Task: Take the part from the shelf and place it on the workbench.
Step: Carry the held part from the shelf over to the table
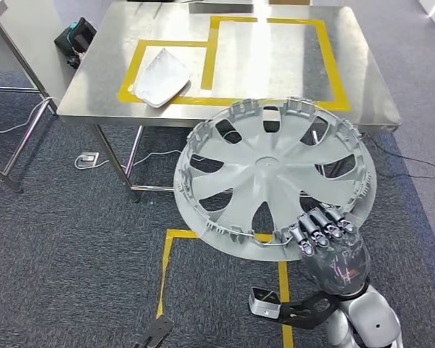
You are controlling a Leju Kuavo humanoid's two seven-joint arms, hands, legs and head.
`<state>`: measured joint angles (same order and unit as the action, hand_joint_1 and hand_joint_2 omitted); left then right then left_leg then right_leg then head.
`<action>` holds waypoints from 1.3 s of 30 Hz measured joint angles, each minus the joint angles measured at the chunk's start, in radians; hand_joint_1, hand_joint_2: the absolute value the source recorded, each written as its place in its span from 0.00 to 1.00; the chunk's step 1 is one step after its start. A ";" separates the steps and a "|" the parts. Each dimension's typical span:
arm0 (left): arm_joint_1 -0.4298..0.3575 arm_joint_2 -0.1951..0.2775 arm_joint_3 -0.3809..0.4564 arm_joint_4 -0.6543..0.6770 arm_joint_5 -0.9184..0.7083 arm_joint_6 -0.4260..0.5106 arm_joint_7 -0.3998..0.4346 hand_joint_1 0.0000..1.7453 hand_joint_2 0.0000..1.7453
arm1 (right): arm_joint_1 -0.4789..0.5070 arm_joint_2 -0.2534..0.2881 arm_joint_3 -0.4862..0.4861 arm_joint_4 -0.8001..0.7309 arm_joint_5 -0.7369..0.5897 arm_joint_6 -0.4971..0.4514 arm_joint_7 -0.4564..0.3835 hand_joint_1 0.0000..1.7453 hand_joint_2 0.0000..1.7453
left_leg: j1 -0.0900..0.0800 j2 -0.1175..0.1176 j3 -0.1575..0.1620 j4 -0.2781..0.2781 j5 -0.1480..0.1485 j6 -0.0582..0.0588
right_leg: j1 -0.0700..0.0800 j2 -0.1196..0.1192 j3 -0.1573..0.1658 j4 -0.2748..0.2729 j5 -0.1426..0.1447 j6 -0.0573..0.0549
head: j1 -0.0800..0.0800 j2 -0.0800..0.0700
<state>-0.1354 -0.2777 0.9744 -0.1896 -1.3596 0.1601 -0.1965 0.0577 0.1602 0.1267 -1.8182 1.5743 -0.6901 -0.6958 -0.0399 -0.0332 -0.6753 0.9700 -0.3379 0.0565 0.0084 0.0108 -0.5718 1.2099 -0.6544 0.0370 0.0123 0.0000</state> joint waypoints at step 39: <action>-0.012 -0.001 -0.007 0.000 0.001 0.003 0.012 0.00 0.00 | -0.004 0.006 0.000 0.005 0.000 -0.001 -0.001 1.00 1.00 | 0.025 0.010 0.237 0.027 -0.211 -0.057 | -0.016 -0.002 -0.030 -0.197 0.227 -0.014 | -0.015 0.000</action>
<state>-0.1475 -0.2787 0.9672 -0.1892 -1.3590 0.1627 -0.1843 0.0541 0.1659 0.1263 -1.8133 1.5745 -0.6911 -0.6969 -0.0151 -0.0231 -0.4380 0.9970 -0.5493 -0.0002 -0.0071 0.0083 -0.6018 1.0127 -0.4274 0.0228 -0.0030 0.0002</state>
